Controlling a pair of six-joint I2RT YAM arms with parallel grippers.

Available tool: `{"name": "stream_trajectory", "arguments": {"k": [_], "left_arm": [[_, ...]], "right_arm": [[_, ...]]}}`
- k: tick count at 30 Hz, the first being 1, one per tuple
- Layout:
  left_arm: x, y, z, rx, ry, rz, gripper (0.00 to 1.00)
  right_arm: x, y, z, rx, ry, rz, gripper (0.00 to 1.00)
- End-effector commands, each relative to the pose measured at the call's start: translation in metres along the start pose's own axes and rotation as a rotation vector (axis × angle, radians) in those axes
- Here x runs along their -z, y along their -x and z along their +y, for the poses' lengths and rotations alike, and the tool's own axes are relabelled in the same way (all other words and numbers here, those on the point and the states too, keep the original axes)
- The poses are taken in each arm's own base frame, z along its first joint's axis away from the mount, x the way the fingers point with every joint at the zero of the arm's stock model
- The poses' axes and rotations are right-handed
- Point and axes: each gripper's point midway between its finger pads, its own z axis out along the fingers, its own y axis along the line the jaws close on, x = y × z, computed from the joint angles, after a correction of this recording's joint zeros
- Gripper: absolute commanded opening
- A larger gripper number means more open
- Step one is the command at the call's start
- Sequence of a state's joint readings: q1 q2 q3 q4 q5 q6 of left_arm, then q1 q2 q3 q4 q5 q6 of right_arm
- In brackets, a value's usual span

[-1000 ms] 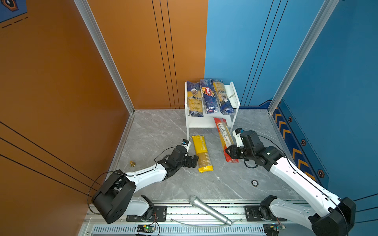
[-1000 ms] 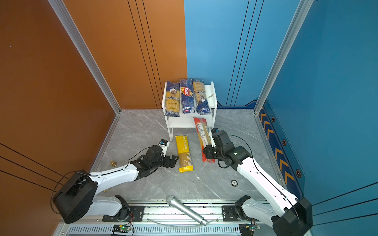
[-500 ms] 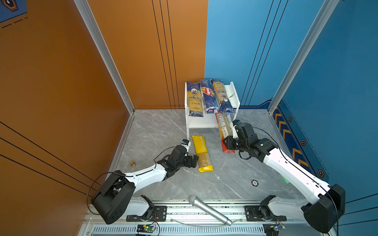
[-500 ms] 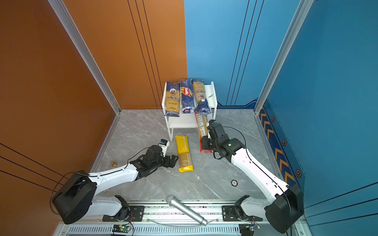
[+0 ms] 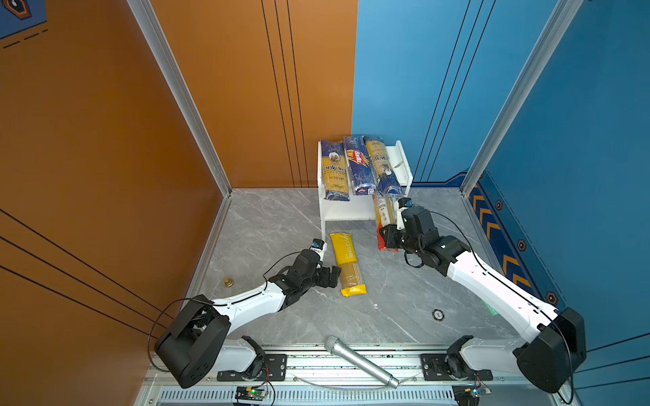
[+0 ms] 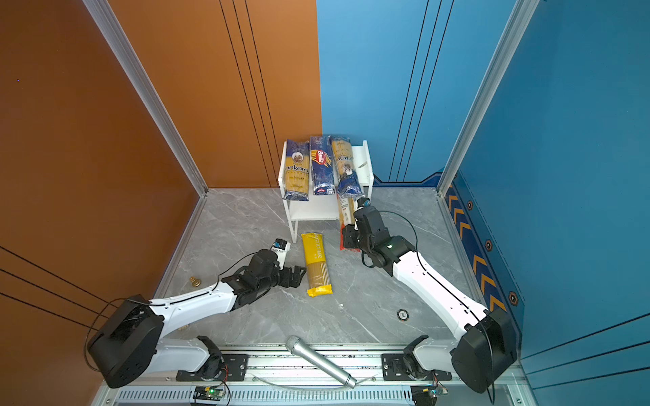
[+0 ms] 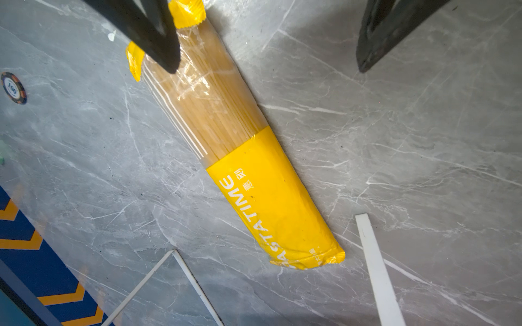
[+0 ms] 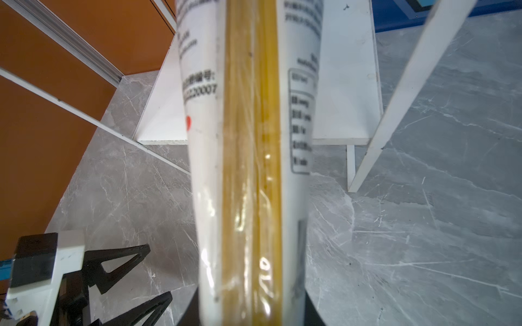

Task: Arrange pasta packages on shelves
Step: Place the pasta bag on the shelf.

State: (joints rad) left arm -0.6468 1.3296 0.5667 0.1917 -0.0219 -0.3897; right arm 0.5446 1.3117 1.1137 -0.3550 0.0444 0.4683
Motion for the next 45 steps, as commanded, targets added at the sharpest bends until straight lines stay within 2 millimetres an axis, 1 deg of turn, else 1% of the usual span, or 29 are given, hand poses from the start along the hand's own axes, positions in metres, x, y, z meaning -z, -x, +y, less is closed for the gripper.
{"name": "stream_trajectory", "arguments": {"k": [1, 16, 23, 28, 38, 45], "left_arm": [[0.003, 0.001, 0.005, -0.004, 0.011, -0.014, 0.98], [0.003, 0.001, 0.01, 0.004, 0.021, -0.011, 0.98], [0.002, 0.0, 0.011, 0.006, 0.024, -0.009, 0.98], [0.002, 0.001, 0.013, 0.005, 0.027, -0.008, 0.98], [-0.002, 0.0, 0.014, 0.008, 0.025, 0.005, 0.98], [-0.003, 0.001, 0.014, 0.01, 0.027, 0.005, 0.98]], "right_arm": [[0.012, 0.057, 0.018, 0.013, 0.048, -0.225, 0.0], [-0.009, 0.067, 0.02, 0.07, 0.038, -0.291, 0.0], [-0.024, 0.071, 0.018, 0.08, 0.023, -0.267, 0.0], [-0.031, 0.074, 0.017, 0.075, 0.02, -0.267, 0.0], [-0.031, 0.086, 0.017, 0.062, 0.024, -0.309, 0.0], [-0.036, 0.087, 0.021, 0.056, 0.045, -0.31, 0.0]]}}
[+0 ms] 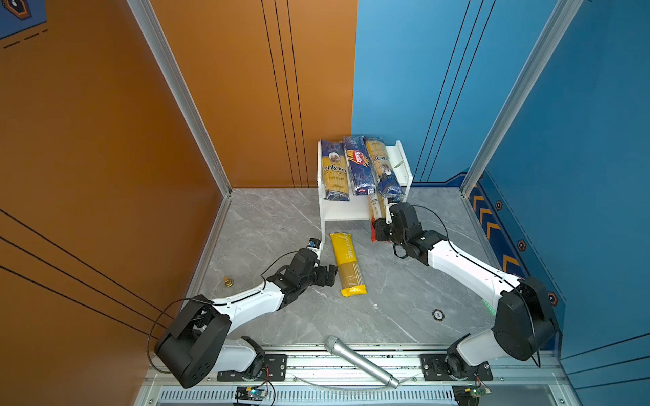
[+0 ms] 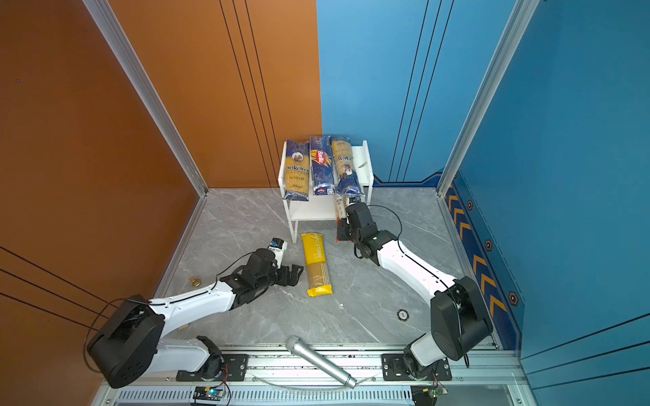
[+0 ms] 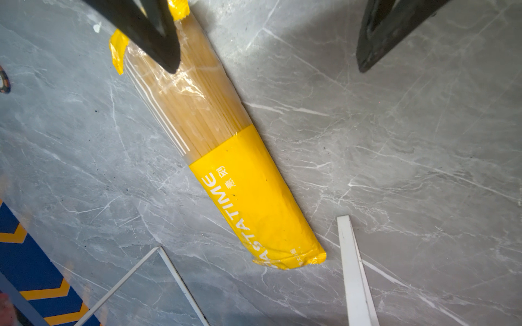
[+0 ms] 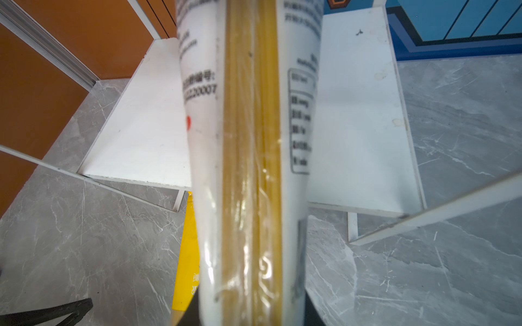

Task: Arrange pasta packages on shelves
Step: Place the pasta bag on the shelf.

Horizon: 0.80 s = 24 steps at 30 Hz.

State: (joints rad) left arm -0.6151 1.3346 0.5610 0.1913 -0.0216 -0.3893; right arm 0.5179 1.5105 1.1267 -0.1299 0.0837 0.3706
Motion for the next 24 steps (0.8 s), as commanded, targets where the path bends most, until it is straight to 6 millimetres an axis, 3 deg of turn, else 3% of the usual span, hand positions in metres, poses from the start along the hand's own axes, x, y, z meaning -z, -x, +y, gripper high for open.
{"name": "stream_trajectory", "arguments": {"k": [1, 8, 24], "left_arm": [[-0.002, 0.0, 0.002, -0.009, 0.0, 0.004, 0.98], [-0.002, 0.001, 0.001, -0.008, -0.006, 0.006, 0.98], [-0.002, -0.001, 0.003, -0.011, -0.006, 0.009, 0.98]], "right_arm": [[0.023, 0.079, 0.023, -0.031, 0.078, -0.257, 0.0], [0.022, 0.081, 0.03, -0.052, 0.108, -0.263, 0.0], [0.018, 0.076, 0.069, -0.07, 0.185, -0.238, 0.0]]}}
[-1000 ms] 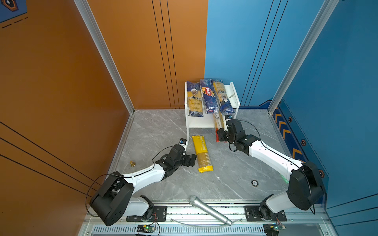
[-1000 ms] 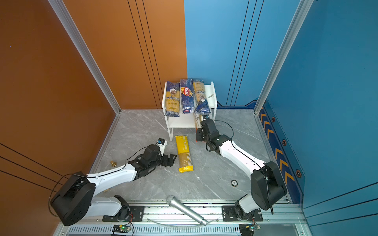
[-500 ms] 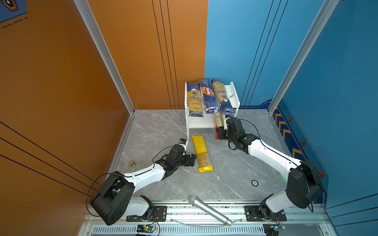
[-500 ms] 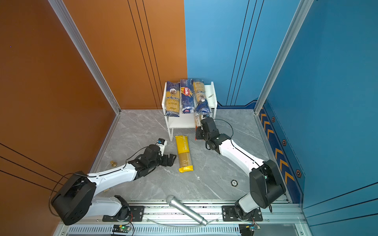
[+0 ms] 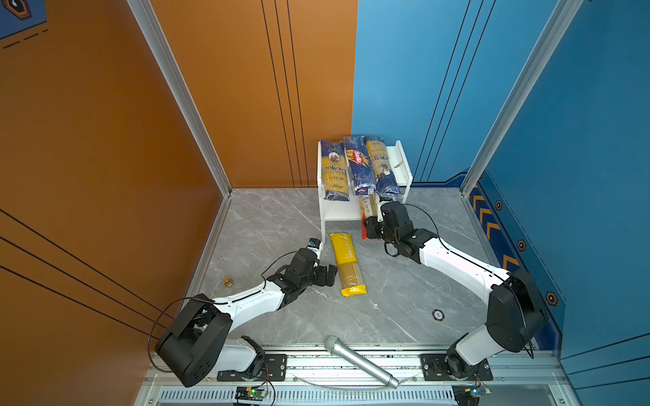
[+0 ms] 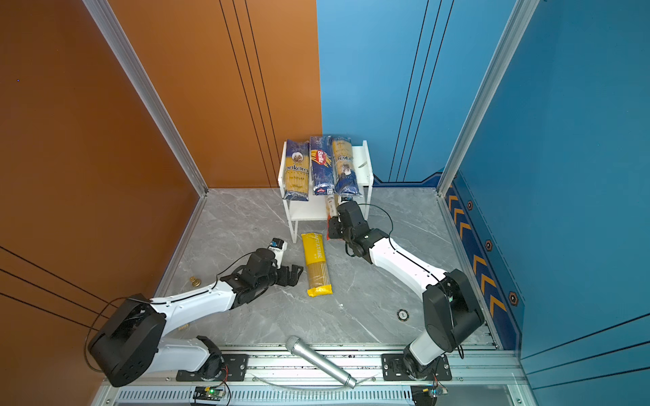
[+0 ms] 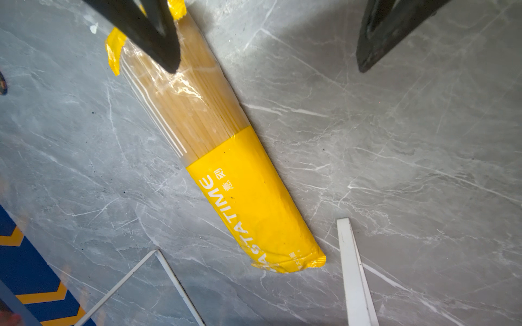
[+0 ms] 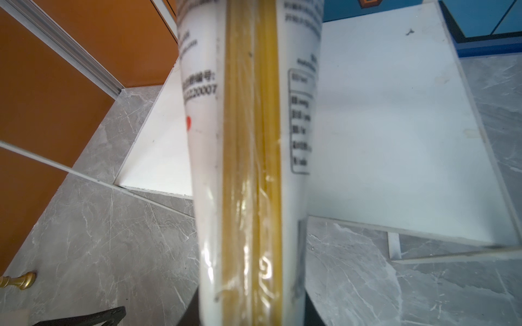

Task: Arrange pasta packages on shelves
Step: Place the pasta bag on the shelf.

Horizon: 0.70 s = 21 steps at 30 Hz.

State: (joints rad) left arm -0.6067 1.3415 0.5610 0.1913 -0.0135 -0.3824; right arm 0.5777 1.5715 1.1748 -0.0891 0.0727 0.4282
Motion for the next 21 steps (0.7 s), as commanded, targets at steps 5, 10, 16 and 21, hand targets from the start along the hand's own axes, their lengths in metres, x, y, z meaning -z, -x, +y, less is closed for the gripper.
{"name": "stream_trajectory", "arguments": {"k": [5, 10, 16, 21], "left_arm": [[0.001, -0.002, 0.003, -0.007, -0.007, 0.001, 0.98], [0.004, -0.002, 0.004, -0.005, -0.006, -0.004, 0.98], [0.006, -0.004, 0.006, -0.002, -0.004, -0.008, 0.98], [0.008, -0.004, 0.006, -0.002, -0.008, -0.012, 0.98]], "right_arm": [[0.023, 0.069, 0.047, -0.037, 0.135, -0.224, 0.0], [0.021, 0.066, 0.06, -0.043, 0.162, -0.229, 0.0], [0.02, 0.067, 0.077, -0.055, 0.193, -0.251, 0.0], [0.016, 0.066, 0.088, -0.051, 0.204, -0.265, 0.0]]}}
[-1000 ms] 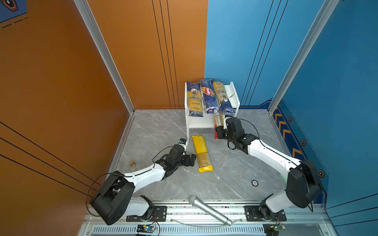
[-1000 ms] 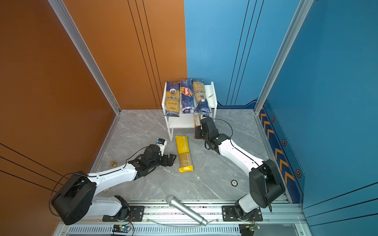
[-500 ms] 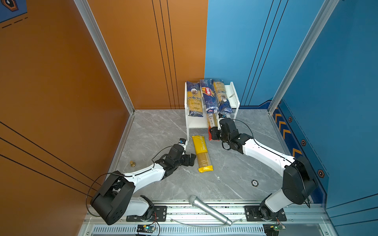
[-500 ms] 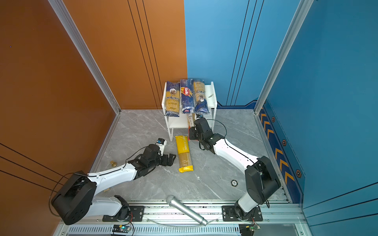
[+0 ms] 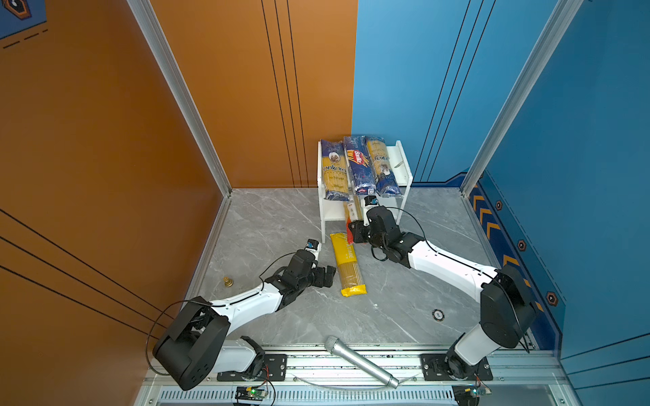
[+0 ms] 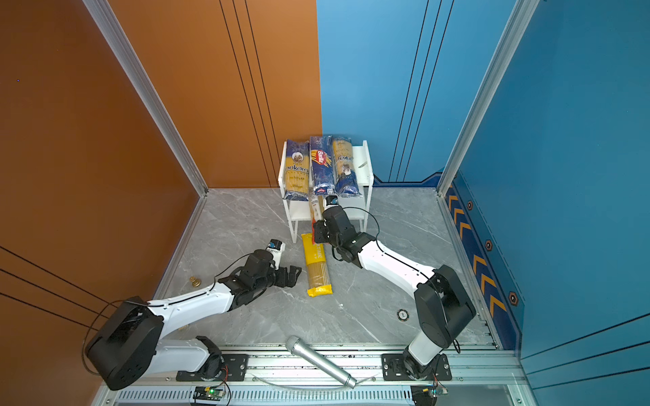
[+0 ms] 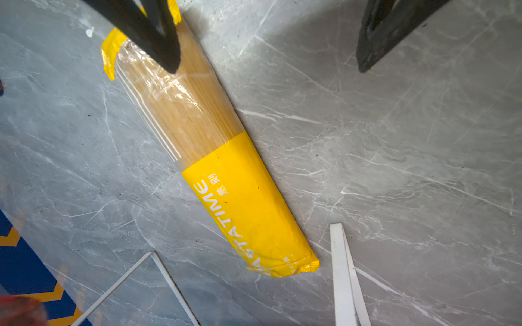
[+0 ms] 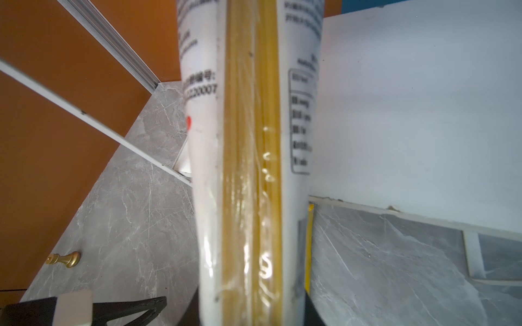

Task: Arrange pasta packages on shelves
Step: Place the pasta bag on the shelf.

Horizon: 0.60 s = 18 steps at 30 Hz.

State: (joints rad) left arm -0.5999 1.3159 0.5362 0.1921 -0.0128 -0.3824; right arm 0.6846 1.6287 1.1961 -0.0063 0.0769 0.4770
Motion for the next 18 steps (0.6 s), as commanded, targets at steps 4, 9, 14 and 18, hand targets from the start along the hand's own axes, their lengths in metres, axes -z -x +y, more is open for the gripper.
{"name": "stream_trajectory", "arguments": {"k": [4, 9, 14, 18], "left_arm": [[0.006, -0.001, 0.005, -0.005, -0.007, -0.015, 0.98], [0.008, -0.002, 0.005, -0.004, -0.008, -0.016, 0.98], [0.008, -0.003, 0.007, -0.001, -0.008, -0.014, 0.98], [0.008, -0.003, 0.008, 0.0, -0.006, -0.014, 0.98]], "right_arm": [[0.02, 0.072, 0.048, -0.021, 0.106, -0.257, 0.0], [0.018, 0.073, 0.051, -0.026, 0.106, -0.286, 0.0], [0.016, 0.077, 0.052, -0.042, 0.097, -0.326, 0.0], [0.013, 0.079, 0.052, -0.05, 0.087, -0.335, 0.0]]}}
